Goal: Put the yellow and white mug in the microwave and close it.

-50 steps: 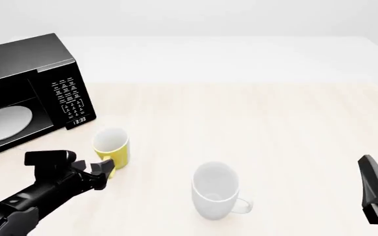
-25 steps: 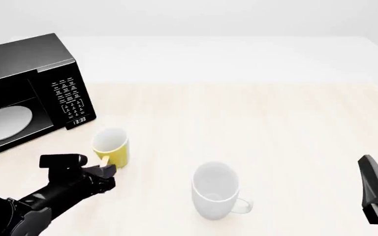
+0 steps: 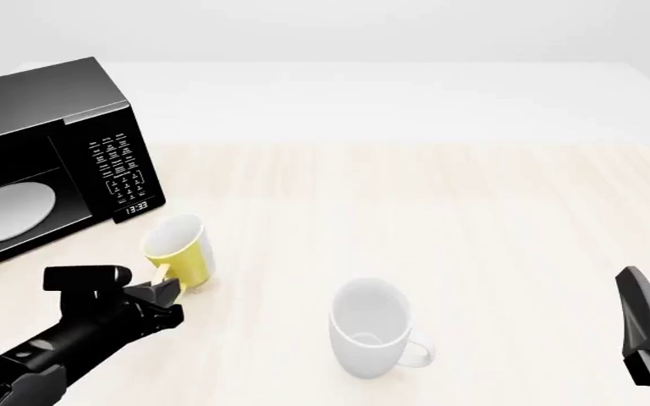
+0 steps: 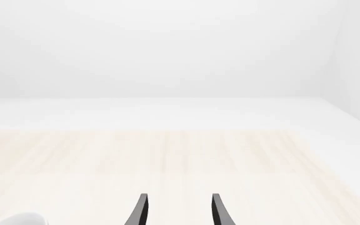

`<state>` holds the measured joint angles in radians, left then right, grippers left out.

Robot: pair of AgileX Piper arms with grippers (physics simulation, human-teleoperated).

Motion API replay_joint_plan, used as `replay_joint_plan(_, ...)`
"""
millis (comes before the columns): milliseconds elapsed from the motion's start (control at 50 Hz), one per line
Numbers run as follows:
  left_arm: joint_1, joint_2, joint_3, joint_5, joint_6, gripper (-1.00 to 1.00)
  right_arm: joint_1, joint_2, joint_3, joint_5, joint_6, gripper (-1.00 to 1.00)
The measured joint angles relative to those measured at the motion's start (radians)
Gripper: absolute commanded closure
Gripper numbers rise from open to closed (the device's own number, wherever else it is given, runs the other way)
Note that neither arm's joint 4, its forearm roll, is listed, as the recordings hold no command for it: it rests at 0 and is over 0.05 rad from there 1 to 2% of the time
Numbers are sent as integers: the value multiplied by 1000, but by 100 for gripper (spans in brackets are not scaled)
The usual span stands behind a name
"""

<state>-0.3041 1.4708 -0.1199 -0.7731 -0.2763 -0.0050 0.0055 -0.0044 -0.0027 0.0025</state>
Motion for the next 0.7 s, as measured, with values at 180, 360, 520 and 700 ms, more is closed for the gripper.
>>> replay_joint_plan(180,19,-112,21,55,32,100,0,0,0,0,0,-100)
replay_joint_plan(360,44,-215,40,101,62,100,0,0,0,0,0,-100)
replay_joint_plan(520,74,-290,54,133,83,100,0,0,0,0,0,-100)
replay_joint_plan(700,122,-353,66,162,100,100,0,0,0,0,0,-100)
